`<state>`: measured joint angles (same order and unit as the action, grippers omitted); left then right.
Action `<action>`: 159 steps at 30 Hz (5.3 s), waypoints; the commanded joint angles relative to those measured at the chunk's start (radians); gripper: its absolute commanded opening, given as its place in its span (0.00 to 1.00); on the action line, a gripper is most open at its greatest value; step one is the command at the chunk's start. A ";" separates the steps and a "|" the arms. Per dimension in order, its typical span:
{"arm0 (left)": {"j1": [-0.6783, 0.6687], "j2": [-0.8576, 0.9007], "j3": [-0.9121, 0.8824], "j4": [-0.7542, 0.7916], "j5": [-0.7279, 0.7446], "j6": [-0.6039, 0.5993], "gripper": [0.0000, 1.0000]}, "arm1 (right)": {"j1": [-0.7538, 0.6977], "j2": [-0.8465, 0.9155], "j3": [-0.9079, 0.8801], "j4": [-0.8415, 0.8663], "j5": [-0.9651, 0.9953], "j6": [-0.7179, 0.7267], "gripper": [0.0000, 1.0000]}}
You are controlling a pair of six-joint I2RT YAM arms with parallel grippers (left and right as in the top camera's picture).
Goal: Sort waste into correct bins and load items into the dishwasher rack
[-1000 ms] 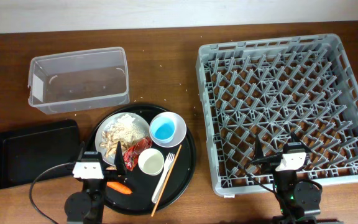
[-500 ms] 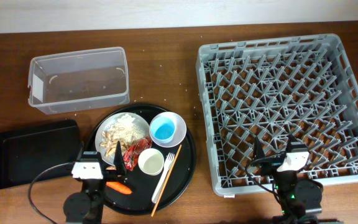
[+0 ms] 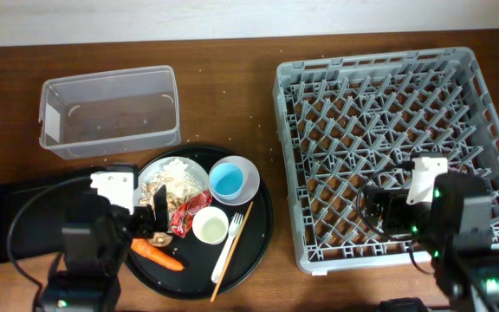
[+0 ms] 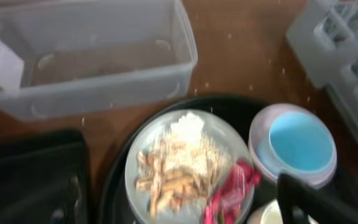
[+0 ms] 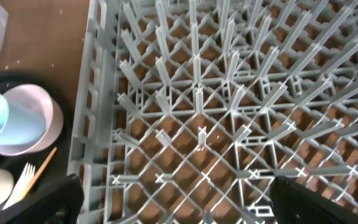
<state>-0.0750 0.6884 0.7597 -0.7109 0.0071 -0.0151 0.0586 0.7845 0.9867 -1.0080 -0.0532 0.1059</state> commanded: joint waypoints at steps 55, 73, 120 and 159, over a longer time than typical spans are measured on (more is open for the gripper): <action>0.048 1.003 0.537 0.284 -0.214 -0.060 0.28 | -0.007 0.082 0.051 -0.105 -0.048 0.008 0.98; 0.031 0.862 0.417 -0.232 0.136 -0.118 0.79 | -0.007 0.104 0.051 -0.119 -0.048 0.008 0.98; 0.022 0.700 0.230 0.501 -0.083 -0.118 0.36 | -0.007 0.106 0.051 -0.124 -0.048 0.008 0.98; -0.277 0.852 0.270 0.082 0.130 -0.119 0.34 | -0.007 0.106 0.051 -0.167 -0.048 0.008 0.99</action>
<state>-0.3477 1.5280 1.0256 -0.6342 0.1555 -0.1375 0.0586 0.8921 1.0195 -1.1748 -0.0959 0.1055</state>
